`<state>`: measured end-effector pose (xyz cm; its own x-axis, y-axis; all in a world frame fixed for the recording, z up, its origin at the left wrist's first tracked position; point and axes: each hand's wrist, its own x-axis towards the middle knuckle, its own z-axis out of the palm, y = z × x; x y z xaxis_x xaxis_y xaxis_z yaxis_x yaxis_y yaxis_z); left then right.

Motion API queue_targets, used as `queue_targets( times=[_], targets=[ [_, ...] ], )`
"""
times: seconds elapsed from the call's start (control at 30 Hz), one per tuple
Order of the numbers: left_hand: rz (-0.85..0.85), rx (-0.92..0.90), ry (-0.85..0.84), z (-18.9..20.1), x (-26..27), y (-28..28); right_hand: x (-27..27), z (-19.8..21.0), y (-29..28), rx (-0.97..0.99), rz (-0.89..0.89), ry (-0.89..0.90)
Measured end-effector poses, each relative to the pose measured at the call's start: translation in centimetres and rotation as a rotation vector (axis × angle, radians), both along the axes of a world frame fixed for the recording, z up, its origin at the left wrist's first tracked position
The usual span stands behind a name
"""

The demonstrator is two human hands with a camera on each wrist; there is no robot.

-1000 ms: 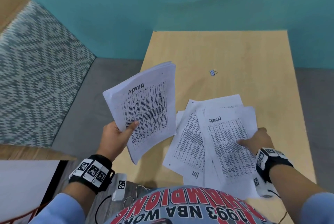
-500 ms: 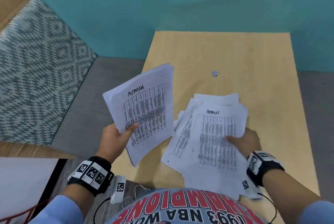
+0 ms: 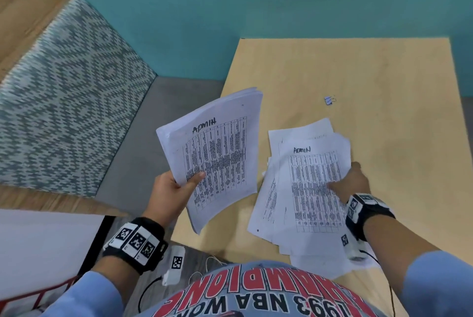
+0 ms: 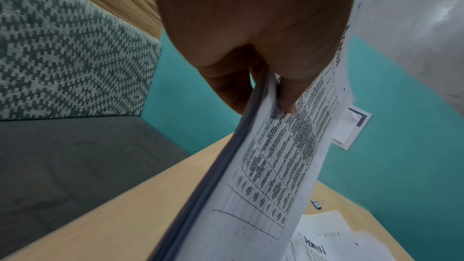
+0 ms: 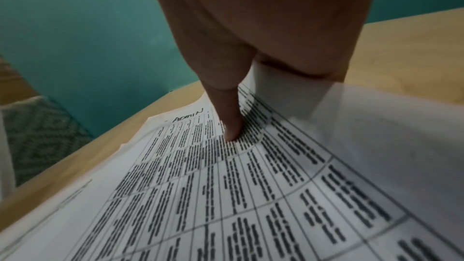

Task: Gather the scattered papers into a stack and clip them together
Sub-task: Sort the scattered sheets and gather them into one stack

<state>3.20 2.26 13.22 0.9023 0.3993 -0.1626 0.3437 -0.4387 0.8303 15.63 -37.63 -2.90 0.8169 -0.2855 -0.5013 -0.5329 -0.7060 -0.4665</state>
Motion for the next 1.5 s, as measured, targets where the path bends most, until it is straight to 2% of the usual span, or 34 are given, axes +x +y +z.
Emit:
queue_targets(
  times=[0.1, 0.2, 0.37, 0.63, 0.8, 0.93, 1.13, 1.3, 1.37, 1.5],
  targets=[
    [0.002, 0.003, 0.0, -0.3, 0.1, 0.4, 0.0, 0.3, -0.9, -0.076, 0.148, -0.064],
    [-0.011, 0.025, 0.005, -0.5, 0.2, 0.6, -0.4, 0.5, -1.6, -0.018, 0.171, -0.023],
    [-0.018, 0.032, 0.032, -0.5, 0.6, 0.4, -1.8, 0.7, -2.6, 0.068, 0.117, 0.053],
    [-0.002, -0.019, 0.046, 0.0, 1.4, -0.8, -6.2, 1.8, -7.8, 0.214, -0.101, 0.01],
    [-0.029, -0.039, 0.062, -0.1, 1.5, -2.1, -9.0, 3.8, -11.3, 0.148, -0.155, -0.007],
    [-0.054, -0.036, 0.068, 0.0, 1.8, -3.5, -9.7, 6.7, -13.7, 0.145, -0.279, -0.074],
    [-0.092, 0.051, 0.081, 0.8, 3.1, -6.1, -9.9, 10.2, -16.3, 0.365, -0.342, -0.144],
    [-0.157, 0.128, 0.107, 1.5, 4.6, -7.1, -9.4, 16.6, -16.6, 0.518, -0.249, -0.232],
    [-0.203, 0.136, 0.13, 2.0, 5.1, -7.6, -9.0, 18.0, -16.9, 0.6, -0.213, -0.286],
    [-0.348, -0.031, 0.148, 3.8, 5.8, -10.2, -7.4, 19.0, -16.8, 0.775, -0.19, -0.312]
  ],
)
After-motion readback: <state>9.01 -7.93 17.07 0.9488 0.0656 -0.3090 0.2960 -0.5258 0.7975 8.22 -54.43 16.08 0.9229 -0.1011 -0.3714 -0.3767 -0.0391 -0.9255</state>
